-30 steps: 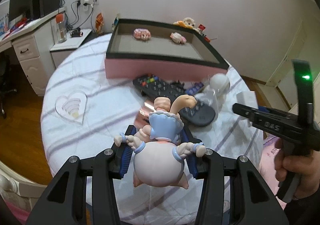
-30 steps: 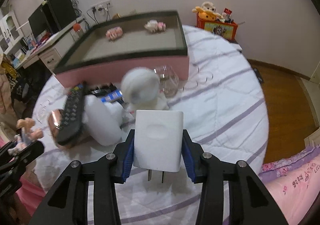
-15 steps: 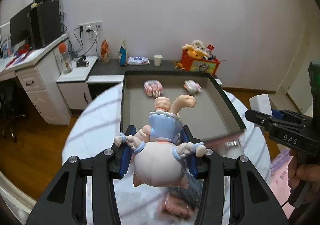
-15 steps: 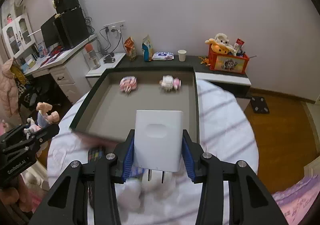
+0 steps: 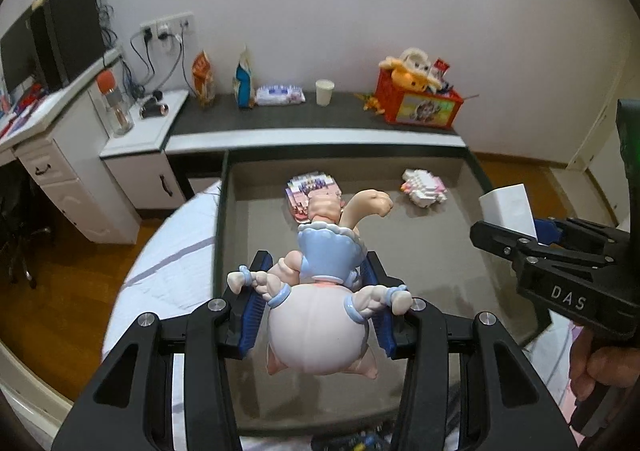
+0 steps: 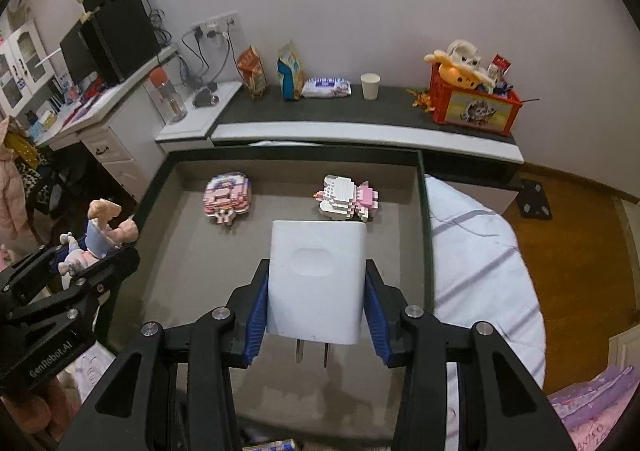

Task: Organize rigid objects
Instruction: 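Lower the pig doll and charger into the box and open both tools, then withdraw both tools from the box toward the rose-gold cup and figurine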

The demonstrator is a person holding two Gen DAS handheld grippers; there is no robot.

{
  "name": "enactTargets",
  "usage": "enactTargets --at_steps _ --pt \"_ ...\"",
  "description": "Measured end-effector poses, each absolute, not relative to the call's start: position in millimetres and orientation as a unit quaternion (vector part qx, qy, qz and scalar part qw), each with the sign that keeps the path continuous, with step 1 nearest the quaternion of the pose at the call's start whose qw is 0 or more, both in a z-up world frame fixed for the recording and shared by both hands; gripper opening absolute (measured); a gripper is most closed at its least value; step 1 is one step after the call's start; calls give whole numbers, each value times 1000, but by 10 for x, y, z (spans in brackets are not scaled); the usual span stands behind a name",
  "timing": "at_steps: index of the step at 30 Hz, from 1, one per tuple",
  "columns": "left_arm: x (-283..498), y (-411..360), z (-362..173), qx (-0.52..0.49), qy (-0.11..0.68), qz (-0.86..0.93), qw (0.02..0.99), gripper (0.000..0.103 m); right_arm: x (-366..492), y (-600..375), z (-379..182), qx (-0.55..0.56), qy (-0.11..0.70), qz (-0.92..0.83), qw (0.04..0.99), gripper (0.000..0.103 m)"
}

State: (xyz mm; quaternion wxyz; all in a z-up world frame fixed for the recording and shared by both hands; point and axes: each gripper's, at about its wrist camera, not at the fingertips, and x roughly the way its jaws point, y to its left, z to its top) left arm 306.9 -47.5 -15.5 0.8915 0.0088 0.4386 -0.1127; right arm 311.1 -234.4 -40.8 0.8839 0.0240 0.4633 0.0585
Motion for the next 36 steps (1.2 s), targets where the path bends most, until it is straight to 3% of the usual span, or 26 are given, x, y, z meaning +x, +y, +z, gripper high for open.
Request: enactTargets --at_steps 17,20,22,25,26,28,36 --pt "3534 -759 -753 40 520 -96 848 49 3548 -2364 -878 21 519 47 853 44" --pt "3504 -778 -706 46 513 -99 852 68 3557 -2347 -843 4 516 40 856 44" --pt "3473 -782 -655 55 503 -87 858 96 3564 -2345 -843 5 517 43 855 46" --pt "3412 -702 -553 44 491 -83 866 98 3529 -2355 -810 19 510 51 858 53" --pt "3410 -661 -528 38 490 -83 867 99 3499 -2362 -778 19 505 45 862 66" --pt "3354 -581 -451 27 485 -83 870 102 3448 -2403 -715 23 493 32 869 83" --pt "2861 -356 -80 3 440 -89 894 103 2973 -2479 -353 46 453 36 889 84"
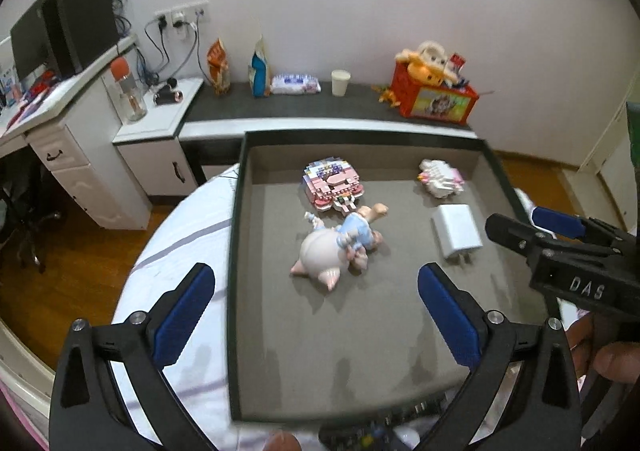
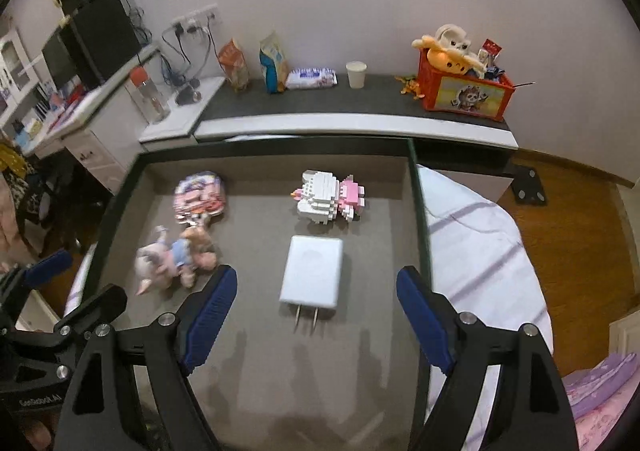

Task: Organize rigid objects
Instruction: 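Withdraw both tools from the box toward the rose-gold cup and figurine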

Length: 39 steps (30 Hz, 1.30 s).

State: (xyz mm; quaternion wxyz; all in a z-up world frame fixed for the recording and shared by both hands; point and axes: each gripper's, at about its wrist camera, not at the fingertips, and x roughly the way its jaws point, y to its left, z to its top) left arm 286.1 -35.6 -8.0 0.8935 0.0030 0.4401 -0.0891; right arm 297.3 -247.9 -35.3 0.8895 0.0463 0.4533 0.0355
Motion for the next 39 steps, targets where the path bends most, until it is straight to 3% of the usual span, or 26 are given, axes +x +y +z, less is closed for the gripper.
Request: enactTargets --at_steps 25,39 --pt "683 -114 358 -8 350 -71 934 103 608 -2287 70 48 351 20 935 84" --pt "244 8 153 -14 366 -63 928 103 225 -2253 -153 33 374 11 927 84"
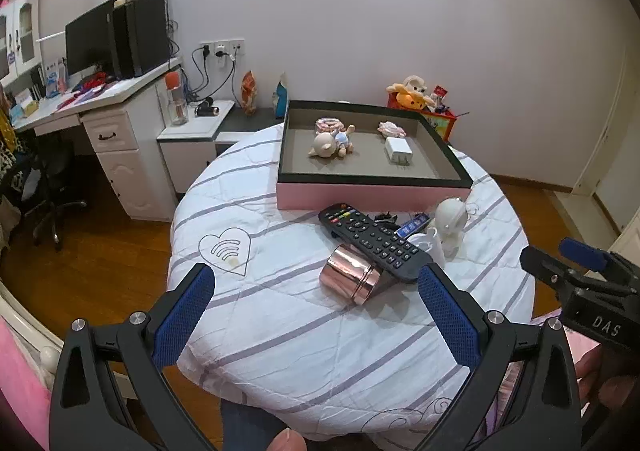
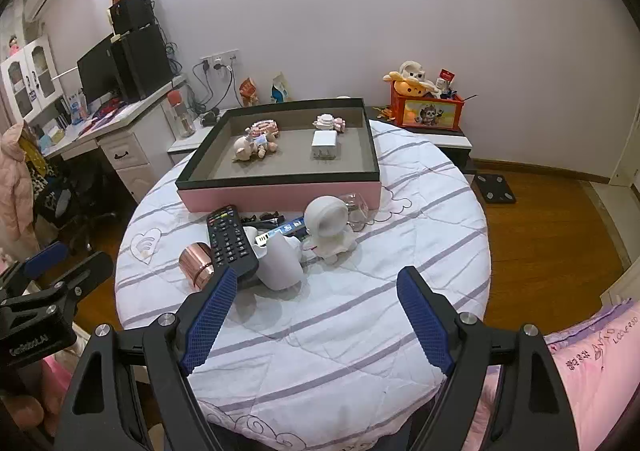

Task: Organize rigid objects
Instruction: 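Withdraw both tools from the box toward the rose-gold cup and figurine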

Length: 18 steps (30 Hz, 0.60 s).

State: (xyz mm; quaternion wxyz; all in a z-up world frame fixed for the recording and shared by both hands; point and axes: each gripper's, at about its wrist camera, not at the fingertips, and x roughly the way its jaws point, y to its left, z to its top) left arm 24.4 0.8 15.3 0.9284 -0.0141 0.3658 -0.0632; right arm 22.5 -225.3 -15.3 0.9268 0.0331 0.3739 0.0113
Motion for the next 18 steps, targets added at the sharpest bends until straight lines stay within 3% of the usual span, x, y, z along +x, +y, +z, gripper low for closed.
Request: enactTargets --at_steps 9,18 --pt "303 -42 -11 -5 384 -68 921 103 268 -2295 -267 38 387 6 921 84" --pt "597 -196 -561 9 430 -103 897 103 436 -2415 -441 46 409 -7 911 84"
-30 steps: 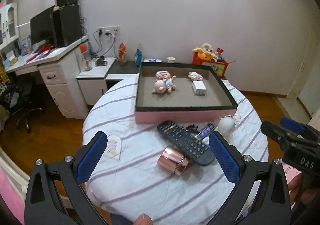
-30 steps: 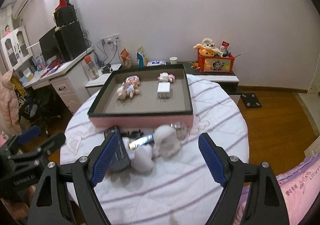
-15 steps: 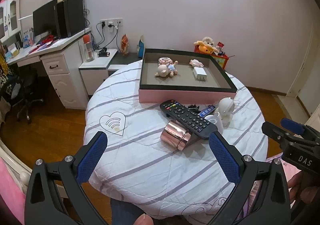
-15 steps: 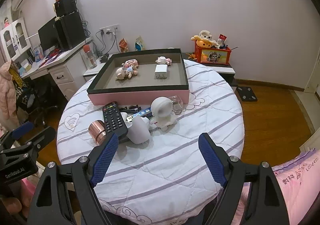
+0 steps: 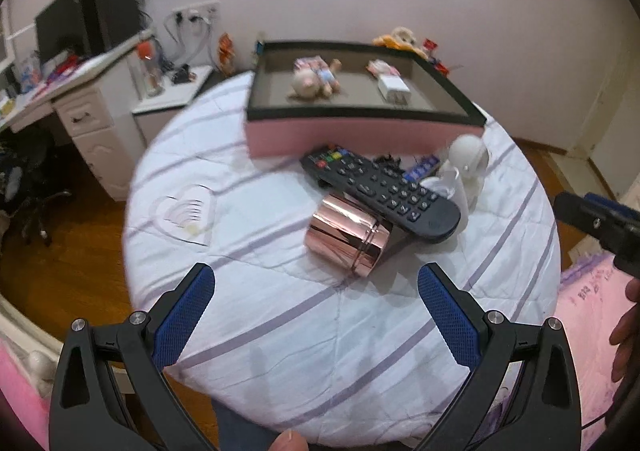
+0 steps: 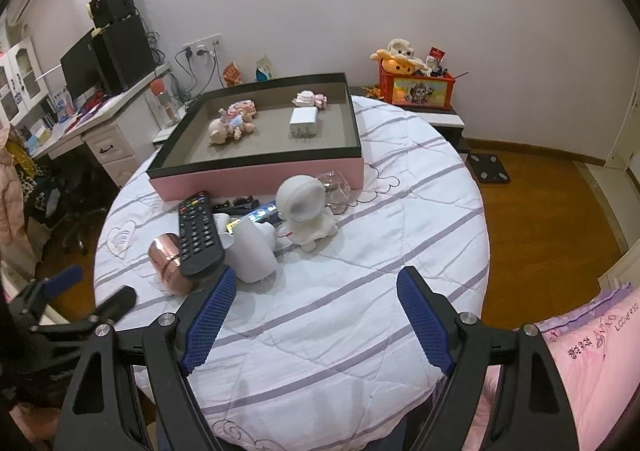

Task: Organize rigid objects
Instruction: 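Withdraw both tools from the box toward the rose-gold cup and figurine, then carry the rose-gold cup and white figurine into the pink box and open both tools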

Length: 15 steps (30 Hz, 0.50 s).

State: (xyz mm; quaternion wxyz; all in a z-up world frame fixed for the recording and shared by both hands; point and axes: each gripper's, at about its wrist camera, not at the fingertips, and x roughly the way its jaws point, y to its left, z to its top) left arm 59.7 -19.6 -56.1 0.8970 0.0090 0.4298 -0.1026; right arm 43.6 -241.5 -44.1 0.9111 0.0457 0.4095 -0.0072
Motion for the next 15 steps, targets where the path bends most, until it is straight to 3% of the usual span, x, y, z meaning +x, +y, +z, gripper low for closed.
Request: enactTargets --at_steps 15 --pt "1168 -348 -997 58 439 -171 880 103 833 -2461 -663 47 443 -19 895 84"
